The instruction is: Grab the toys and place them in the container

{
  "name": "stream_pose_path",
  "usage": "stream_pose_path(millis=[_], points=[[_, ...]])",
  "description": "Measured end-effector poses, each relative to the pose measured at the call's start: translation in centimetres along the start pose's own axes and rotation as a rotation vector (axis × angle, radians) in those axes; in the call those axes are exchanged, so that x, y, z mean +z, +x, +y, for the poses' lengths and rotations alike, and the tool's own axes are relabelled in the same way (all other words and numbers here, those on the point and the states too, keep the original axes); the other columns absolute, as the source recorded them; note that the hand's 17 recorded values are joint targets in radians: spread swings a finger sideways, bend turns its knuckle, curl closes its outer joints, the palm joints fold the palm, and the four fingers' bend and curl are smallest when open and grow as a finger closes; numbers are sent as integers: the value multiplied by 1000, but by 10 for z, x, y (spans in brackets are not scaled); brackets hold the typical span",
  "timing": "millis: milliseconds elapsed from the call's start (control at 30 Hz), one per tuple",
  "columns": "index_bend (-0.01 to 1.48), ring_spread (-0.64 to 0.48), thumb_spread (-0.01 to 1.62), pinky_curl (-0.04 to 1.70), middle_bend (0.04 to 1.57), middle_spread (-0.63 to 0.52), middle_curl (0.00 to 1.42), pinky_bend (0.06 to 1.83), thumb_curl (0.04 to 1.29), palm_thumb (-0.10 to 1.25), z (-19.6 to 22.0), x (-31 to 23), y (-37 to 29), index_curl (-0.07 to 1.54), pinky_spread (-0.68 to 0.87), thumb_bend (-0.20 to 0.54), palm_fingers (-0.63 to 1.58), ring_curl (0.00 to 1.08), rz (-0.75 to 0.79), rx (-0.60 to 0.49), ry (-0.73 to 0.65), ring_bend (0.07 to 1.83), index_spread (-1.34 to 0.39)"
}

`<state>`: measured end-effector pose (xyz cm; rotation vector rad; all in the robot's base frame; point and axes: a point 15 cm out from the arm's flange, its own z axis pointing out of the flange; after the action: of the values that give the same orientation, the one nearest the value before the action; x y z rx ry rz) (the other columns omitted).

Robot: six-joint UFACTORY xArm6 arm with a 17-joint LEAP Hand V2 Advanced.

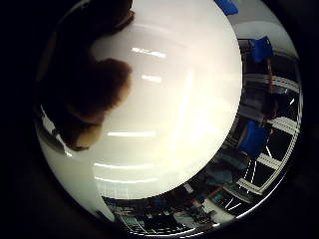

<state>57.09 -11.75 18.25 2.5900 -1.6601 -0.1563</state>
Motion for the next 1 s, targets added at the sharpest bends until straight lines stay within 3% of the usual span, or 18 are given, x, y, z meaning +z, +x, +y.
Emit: stream_pose_path(millis=[67,200,267,367,600,1000], points=[[356,-251,1128,468,819,-201,555,895,300,554,3,-5,4,304,-402,-12,1360,475,8,3,5,993,-367],[803,-256,1145,606,1066,-197,680,1138,334,666,12,-22,13,521,-343,1,1261,577,14,27,29,1181,-332],[1002,-258,1133,685,1176,-190,737,1241,371,798,15,-29,16,624,-303,31,1203,631,15,37,41,1249,-294],[1131,-257,1096,772,1289,-166,778,1313,432,950,21,-48,22,702,-256,50,1129,695,33,51,68,1306,-246],[1172,-245,1081,896,1370,-126,780,1302,537,1064,47,-91,15,751,-200,14,1082,774,35,71,73,1343,-204],[1157,-239,1083,1042,1394,-111,751,1223,631,1059,148,-187,5,782,-182,-12,1088,822,43,180,76,1320,-200]])
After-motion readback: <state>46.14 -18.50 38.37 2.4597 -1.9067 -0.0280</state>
